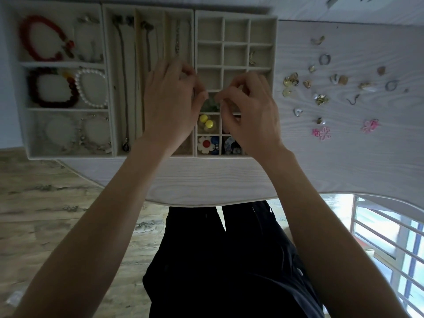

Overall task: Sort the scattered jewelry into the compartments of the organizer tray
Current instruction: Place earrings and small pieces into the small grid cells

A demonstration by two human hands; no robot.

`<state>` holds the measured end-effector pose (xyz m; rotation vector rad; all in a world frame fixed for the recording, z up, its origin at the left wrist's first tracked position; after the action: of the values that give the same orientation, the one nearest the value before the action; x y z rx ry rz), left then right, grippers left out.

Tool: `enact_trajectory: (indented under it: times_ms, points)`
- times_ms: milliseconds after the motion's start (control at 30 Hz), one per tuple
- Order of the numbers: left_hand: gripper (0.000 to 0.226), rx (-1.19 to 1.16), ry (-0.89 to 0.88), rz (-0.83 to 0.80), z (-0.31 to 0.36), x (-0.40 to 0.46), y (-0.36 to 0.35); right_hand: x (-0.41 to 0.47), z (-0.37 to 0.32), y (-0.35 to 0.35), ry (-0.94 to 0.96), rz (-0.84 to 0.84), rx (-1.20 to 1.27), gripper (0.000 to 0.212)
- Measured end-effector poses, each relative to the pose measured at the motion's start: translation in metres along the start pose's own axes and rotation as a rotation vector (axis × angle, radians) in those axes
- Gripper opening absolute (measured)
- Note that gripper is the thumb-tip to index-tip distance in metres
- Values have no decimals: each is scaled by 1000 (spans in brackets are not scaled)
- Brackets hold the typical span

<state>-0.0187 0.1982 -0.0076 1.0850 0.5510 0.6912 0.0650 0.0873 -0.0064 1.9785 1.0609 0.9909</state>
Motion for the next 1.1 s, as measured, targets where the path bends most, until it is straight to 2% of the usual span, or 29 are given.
enact_trajectory:
  times_ms: [267, 433, 633, 733, 1100]
  points:
    - [15, -147, 129, -36, -10, 6, 3, 0, 0, -3, -49, 2, -16, 4]
    - [16, -19, 74, 7, -5, 7, 3, -1, -4, -5, 14, -70, -63, 12]
    - [18, -38, 119, -31, -5, 9, -5, -2, -9, -4, 118, -155, -58, 14]
    - [21, -35, 102, -15, -4, 8, -4, -4, -9, -6, 114, -188, -83, 18]
    - [20, -108, 10, -15, -7, 0, 0, -5, -4, -6, 33, -142, -112, 19]
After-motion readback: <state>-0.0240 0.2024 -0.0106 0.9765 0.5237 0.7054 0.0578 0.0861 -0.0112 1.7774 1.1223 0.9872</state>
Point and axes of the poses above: each hand's wrist, its own x-axis towards the middle knuckle, its own y-axis out of the back of the hand, z = x × y, the point moved 6 cm from there along x, towards the middle knuckle, and after that the axes turned 14 degrees about y, right-handed, at the moved point
